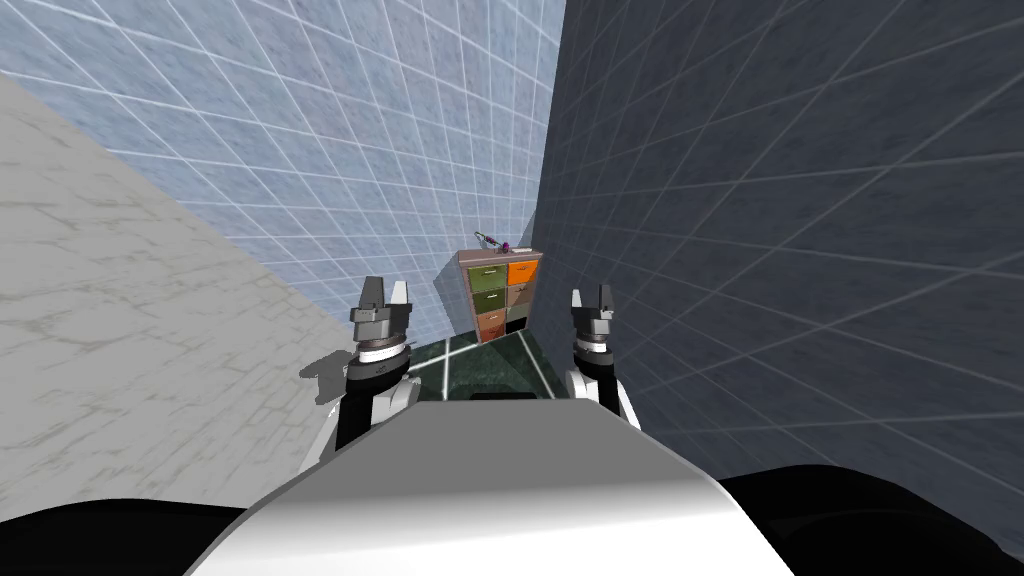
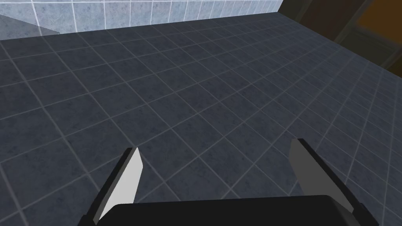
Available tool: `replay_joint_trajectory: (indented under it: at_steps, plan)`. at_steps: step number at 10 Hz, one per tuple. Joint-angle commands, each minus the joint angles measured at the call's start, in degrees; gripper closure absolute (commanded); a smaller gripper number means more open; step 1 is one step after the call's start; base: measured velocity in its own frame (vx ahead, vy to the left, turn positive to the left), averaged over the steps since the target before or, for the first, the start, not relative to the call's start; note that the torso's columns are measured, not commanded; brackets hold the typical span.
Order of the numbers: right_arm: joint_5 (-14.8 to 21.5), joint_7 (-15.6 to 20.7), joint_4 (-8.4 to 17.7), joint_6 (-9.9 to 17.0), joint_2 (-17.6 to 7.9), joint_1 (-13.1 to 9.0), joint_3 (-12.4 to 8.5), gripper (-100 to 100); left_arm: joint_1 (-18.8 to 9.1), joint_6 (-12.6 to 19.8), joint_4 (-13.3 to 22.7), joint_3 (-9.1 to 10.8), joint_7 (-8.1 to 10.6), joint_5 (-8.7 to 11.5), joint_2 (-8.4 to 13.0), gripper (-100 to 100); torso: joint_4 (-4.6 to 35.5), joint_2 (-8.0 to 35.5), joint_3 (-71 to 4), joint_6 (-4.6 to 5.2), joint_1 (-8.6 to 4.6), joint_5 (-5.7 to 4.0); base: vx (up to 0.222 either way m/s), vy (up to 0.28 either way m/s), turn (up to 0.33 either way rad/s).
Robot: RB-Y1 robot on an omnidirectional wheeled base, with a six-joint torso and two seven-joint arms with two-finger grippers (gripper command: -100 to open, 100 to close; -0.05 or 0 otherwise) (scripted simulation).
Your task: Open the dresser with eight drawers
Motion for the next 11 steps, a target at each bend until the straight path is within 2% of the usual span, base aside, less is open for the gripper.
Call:
replay_joint_trajectory:
  at_steps: [1, 9, 10, 11]
  plan:
    - [0.0, 0.0, 0.0, 0.0, 0.0, 0.0, 0.0, 0, 0.0, 0.0, 0.0, 0.00, 0.00, 0.0, 0.0, 0, 2.3, 2.3, -4.7, 0.00, 0.00, 0.00, 0.000, 0.000, 0.000]
    - [0.0, 0.0, 0.0, 0.0, 0.0, 0.0, 0.0, 0, 0.0, 0.0, 0.0, 0.00, 0.00, 0.0, 0.0, 0, 35.4, 35.4, -70.7, 0.00, 0.00, 0.00, 0.000, 0.000, 0.000]
    - [0.4, 0.6, 0.4, 0.3, -1.7, -0.5, 0.0, -100, 0.0, 0.0, 0.0, 0.00, 0.00, 0.0, 0.0, 0, 39.6, 39.6, -79.2, 0.00, 0.00, 0.00, 0.012, 0.013, -0.002]
    - [0.9, 1.3, 0.8, 0.5, -2.9, -0.9, 0.1, -100, 0.0, 0.0, 0.0, 0.00, 0.00, 0.0, 0.0, 0, 41.5, 41.5, -83.1, 0.00, 0.03, 0.01, 0.016, 0.033, -0.003]
